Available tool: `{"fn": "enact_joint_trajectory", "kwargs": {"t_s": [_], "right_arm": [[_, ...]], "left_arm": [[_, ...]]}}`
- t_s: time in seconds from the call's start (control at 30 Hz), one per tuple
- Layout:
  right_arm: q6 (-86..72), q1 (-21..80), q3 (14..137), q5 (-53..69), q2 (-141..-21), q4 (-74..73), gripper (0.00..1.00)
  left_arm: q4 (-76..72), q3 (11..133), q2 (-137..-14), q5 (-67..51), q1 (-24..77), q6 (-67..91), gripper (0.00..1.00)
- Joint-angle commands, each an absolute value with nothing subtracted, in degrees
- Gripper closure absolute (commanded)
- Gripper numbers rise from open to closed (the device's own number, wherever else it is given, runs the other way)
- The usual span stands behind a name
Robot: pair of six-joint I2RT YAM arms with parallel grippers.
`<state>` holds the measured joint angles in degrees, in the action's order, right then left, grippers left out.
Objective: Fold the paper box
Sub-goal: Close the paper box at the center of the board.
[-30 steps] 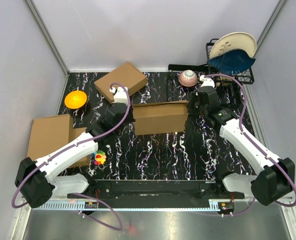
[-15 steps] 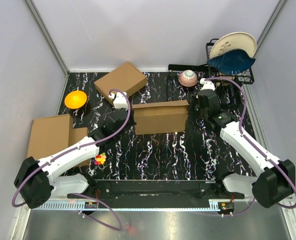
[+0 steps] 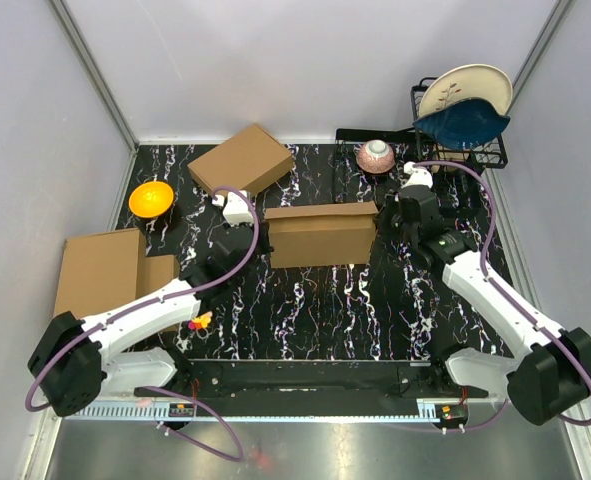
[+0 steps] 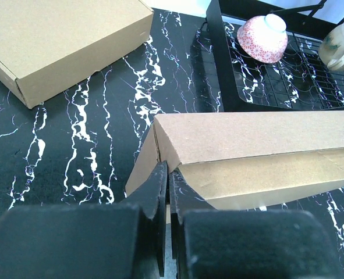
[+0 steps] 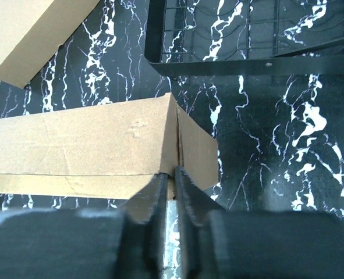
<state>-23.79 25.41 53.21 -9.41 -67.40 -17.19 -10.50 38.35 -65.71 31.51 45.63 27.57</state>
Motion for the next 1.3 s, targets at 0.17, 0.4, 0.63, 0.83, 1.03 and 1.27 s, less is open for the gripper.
{"fn": "enact_joint_trajectory", "kwargs": {"t_s": [0.17, 0.4, 0.63, 0.83, 1.03, 1.27], "right_arm": [[-23.6, 25.7, 58.0, -12.1, -64.8, -34.3, 0.54], [-22.4, 25.7, 64.7, -13.4, -61.5, -36.7, 0.52], [-23.5, 25.7, 66.4, -9.7, -62.5, -27.8, 0.82], [-25.3, 25.6, 63.1, -3.1, -69.3, -20.0, 1.0], [-26.6, 25.7, 54.6, -1.8, -73.2, -20.0, 1.0], [-27.9, 25.7, 47.0, -2.9, -74.4, -17.1, 1.0]], "left_arm": [[1.5, 38.5, -68.8, 30.8, 46.6, 26.8, 1.0], [2.1, 39.0, -69.2, 31.2, 46.6, 26.5, 1.0], [2.5, 38.8, -69.3, 31.6, 46.6, 26.5, 1.0], [2.5, 38.8, -69.4, 31.6, 46.6, 26.5, 1.0], [3.6, 38.9, -69.1, 31.5, 46.6, 26.5, 0.98], [9.1, 40.4, -65.4, 32.5, 46.6, 26.3, 0.63]]}}
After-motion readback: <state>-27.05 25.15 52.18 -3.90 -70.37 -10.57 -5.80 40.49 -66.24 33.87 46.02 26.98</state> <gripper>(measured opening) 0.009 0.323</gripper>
